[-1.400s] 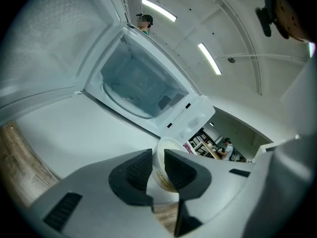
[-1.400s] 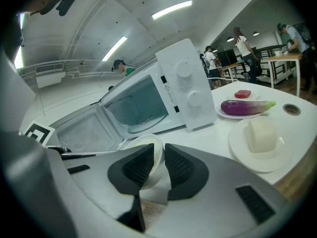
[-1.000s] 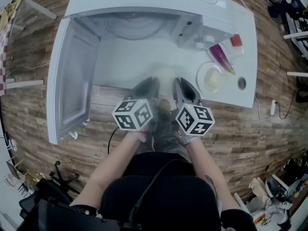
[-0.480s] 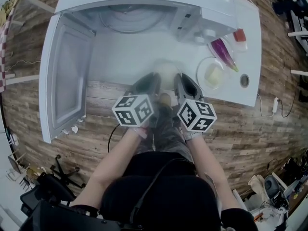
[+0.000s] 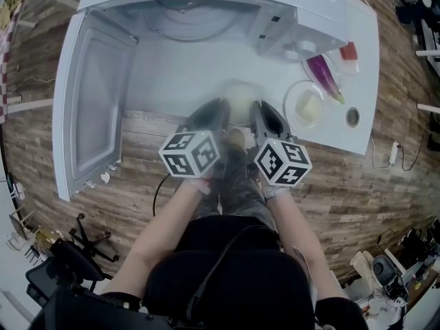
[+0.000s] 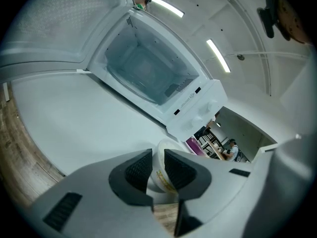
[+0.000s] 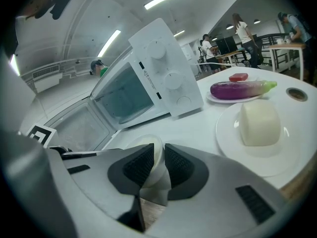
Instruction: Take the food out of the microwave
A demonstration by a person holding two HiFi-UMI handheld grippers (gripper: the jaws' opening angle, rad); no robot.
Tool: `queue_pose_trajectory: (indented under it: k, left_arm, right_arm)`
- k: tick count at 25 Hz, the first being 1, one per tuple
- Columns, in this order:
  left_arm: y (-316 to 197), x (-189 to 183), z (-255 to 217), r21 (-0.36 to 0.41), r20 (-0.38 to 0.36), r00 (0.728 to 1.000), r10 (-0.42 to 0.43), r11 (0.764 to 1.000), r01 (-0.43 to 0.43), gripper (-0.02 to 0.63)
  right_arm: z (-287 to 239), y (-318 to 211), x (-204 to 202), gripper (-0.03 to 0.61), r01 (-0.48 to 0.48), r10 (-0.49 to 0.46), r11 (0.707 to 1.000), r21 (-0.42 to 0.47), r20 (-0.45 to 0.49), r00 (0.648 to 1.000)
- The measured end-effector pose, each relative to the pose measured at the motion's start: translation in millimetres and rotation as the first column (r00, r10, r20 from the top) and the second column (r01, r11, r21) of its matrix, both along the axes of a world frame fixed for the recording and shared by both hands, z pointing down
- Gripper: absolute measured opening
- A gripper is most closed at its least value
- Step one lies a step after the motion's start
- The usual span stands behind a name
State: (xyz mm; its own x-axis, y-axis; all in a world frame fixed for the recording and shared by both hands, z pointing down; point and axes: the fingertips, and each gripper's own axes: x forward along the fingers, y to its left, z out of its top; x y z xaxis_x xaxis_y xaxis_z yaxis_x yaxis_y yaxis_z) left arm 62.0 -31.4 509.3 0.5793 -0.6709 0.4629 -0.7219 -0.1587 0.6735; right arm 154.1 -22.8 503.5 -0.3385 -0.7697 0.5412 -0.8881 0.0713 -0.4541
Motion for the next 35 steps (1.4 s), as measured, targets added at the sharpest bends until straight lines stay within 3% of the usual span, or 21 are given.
queue_pose_trajectory:
  k: [26, 31, 35]
  left_arm:
    - [-1.8, -5.4, -7.5, 0.082, 0.018, 1.0, 0.014, 0.997, -0.016, 0.085]
    - [-1.8, -5.4, -11.4, 0.097, 0.01, 1.0, 0.018, 0.995, -0.019, 0.086]
    - [0.5, -8.3, -14.6, 0.129, 0.057, 0.998, 0.038, 0.991, -0.045, 0.085]
  right_arm:
    - [0.5, -1.7, -3.7, 0.086, 0.022, -0.022, 0.999, 0.026, 0.0, 1.0]
    - [-1.6, -2.7, -5.8, 0.131, 0.029, -0.029, 0.999, 0.039, 0.014, 0.999]
    - [-5.9, -1.9, -6.1, 0.156, 0.032, -0.033, 0.998, 0.059, 0.013, 0.999]
